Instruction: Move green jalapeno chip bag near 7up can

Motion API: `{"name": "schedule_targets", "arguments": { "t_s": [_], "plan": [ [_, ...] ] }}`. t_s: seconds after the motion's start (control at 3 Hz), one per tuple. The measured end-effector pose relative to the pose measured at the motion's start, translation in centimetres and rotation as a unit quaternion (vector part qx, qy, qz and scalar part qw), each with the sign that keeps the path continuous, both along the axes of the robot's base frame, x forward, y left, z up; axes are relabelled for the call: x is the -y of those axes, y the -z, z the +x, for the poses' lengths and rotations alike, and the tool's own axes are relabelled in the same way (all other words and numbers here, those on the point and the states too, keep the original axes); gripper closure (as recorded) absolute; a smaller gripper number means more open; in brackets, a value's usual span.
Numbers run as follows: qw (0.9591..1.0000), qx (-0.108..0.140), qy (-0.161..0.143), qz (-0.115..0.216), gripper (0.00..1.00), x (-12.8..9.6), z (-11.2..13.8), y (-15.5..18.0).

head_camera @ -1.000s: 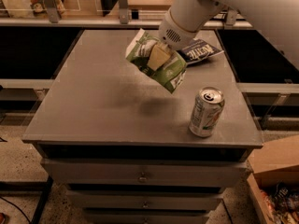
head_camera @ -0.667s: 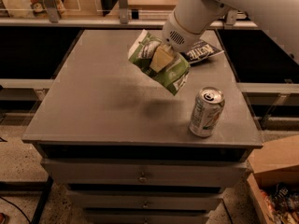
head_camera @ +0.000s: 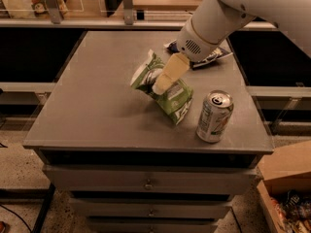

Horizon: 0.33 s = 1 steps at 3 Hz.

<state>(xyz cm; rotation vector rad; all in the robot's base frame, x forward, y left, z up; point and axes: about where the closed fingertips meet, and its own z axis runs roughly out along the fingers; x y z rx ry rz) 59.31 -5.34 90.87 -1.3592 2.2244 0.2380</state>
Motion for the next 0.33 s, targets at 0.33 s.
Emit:
{"name": "schedule_targets", "arguments": {
  "t_s": [0.33],
  "plan": [
    [1.0000, 0.000, 0.000, 0.000, 0.00, -0.01, 0.00, 0.00]
  ]
}}
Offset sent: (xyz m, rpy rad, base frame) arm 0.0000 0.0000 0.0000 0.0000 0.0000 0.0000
